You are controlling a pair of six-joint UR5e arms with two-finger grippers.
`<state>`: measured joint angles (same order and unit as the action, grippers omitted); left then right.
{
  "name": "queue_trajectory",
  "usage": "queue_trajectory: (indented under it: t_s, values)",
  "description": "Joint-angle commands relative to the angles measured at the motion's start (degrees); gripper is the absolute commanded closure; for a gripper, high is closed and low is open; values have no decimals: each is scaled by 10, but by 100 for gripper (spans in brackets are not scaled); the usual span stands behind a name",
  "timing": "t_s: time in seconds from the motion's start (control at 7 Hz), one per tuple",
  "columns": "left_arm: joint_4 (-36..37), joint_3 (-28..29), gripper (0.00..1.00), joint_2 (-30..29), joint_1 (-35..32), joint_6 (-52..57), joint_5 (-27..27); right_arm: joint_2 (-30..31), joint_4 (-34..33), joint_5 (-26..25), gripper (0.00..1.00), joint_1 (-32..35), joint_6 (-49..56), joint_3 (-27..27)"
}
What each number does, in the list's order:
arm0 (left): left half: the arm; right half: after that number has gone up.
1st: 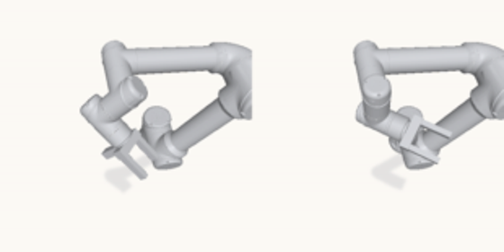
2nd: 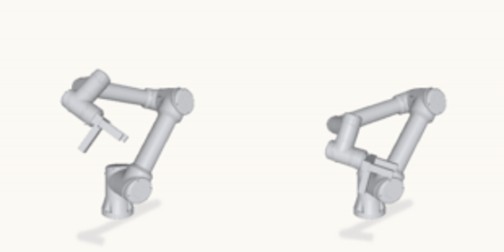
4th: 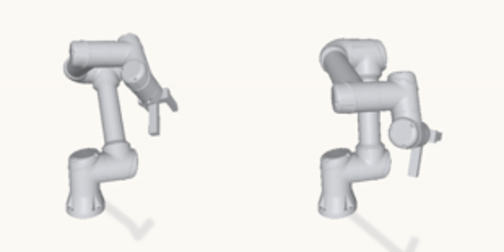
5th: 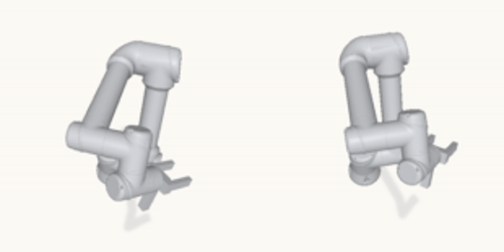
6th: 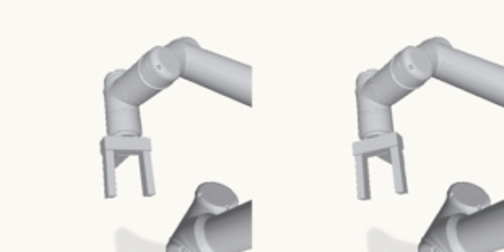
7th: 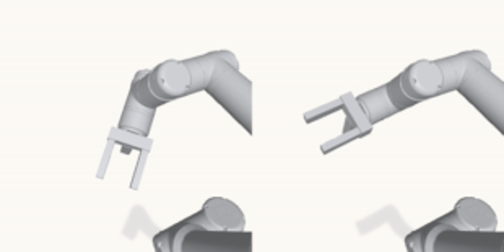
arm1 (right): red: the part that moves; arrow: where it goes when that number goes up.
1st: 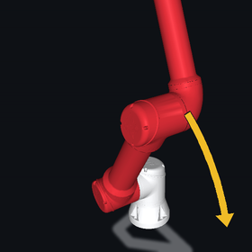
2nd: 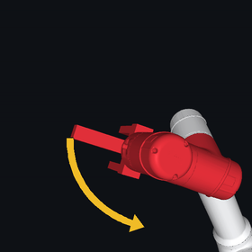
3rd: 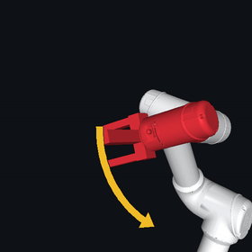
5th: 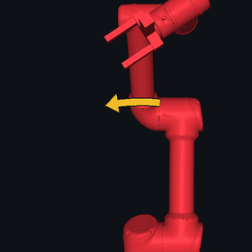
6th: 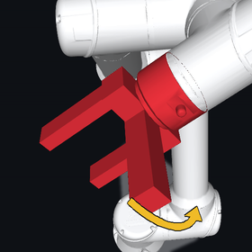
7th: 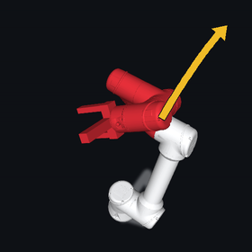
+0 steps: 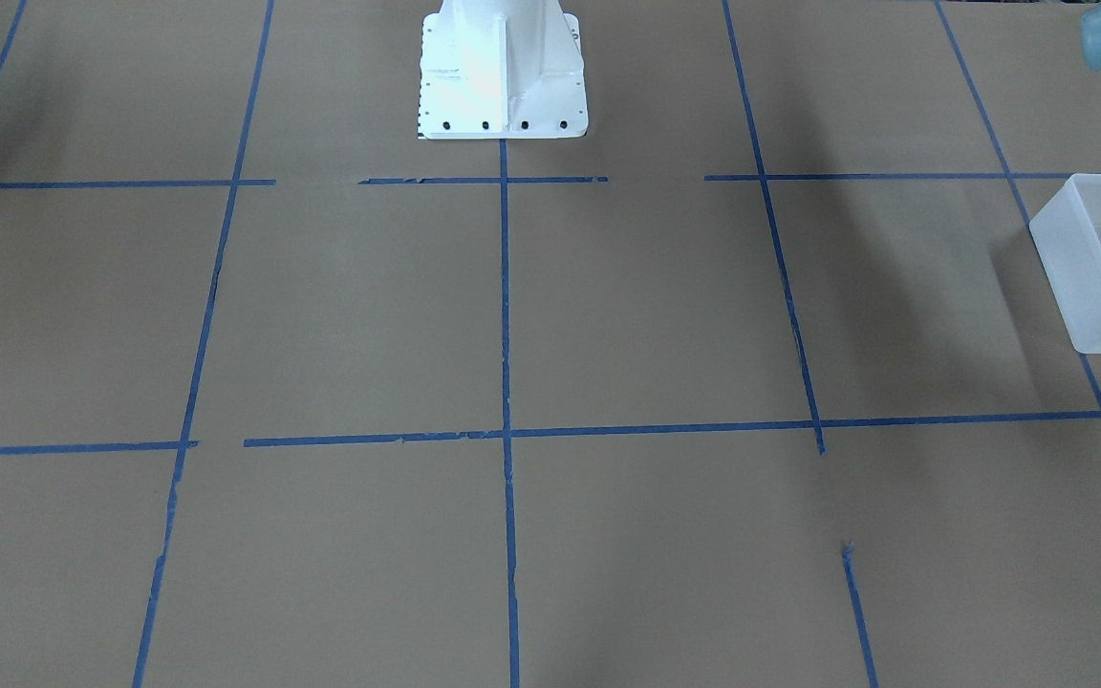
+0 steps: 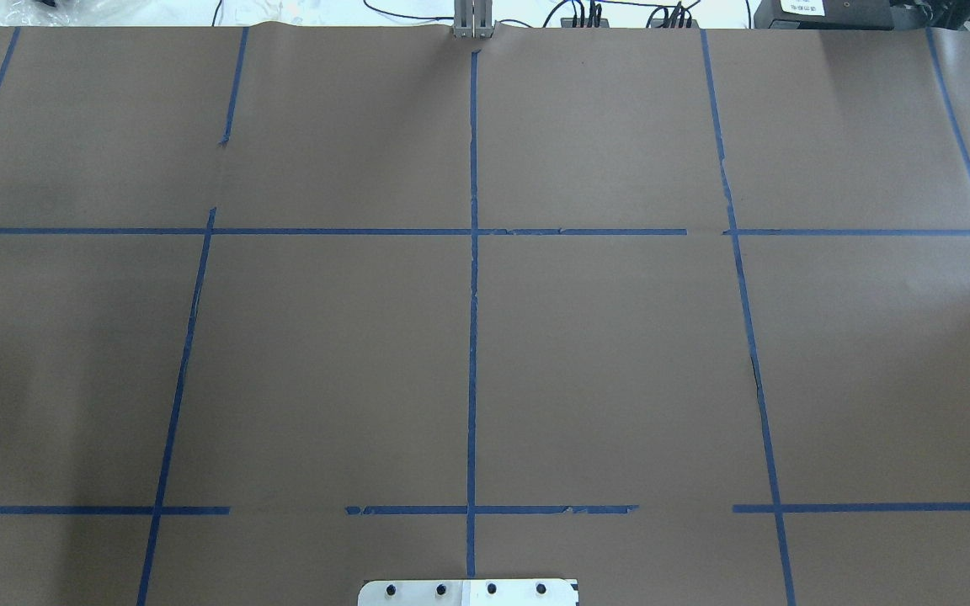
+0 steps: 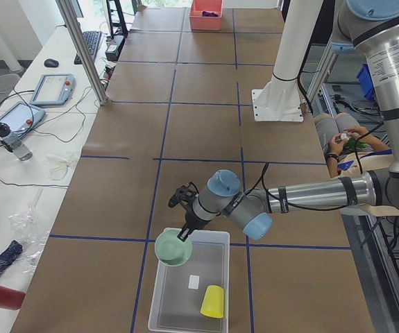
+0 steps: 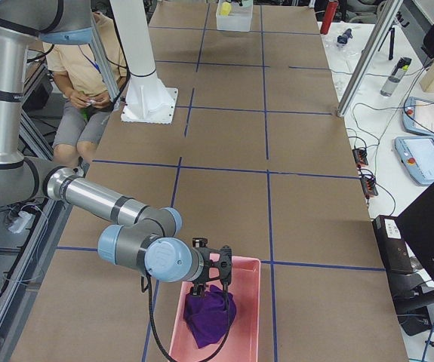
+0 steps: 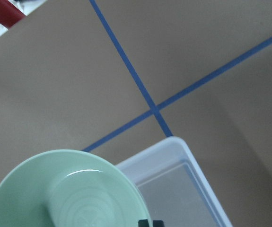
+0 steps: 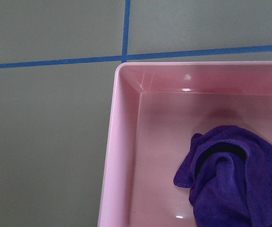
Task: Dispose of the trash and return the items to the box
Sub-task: 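Grasp the green bowl with the left gripper and place it in the clear box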
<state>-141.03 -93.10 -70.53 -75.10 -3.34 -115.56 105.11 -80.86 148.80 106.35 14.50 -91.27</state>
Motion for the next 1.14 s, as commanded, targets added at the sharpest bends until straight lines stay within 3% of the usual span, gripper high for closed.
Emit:
queue_trajectory:
  t_s: [0.0, 0.14, 0.29, 0.43, 0.57, 0.71, 0.86, 1.0]
  values:
    - [-1, 43, 100, -4, -1, 0, -49, 0, 1, 1, 0, 0, 0, 0]
    - [-3, 52, 100, -18, 0, 2, -52, 0, 1, 1, 0, 1, 2, 1]
    - [-27, 76, 64, -28, 0, 2, -51, 1, 1, 1, 0, 1, 3, 3]
    - [-55, 95, 57, -41, 0, -1, -52, 4, 1, 3, 0, 1, 3, 3]
    - [-56, 91, 50, -44, 0, -1, -64, 4, 1, 6, 0, 0, 0, 3]
    - [-48, 56, 49, -44, -3, -12, -130, 0, 2, 6, 0, 0, -2, -3]
    - [-36, -7, 49, -41, -3, -105, -167, -2, 3, -3, 0, -9, -59, -44]
    - [-15, -53, 49, -44, -2, -184, -167, -2, 2, -32, 0, -22, -90, -85]
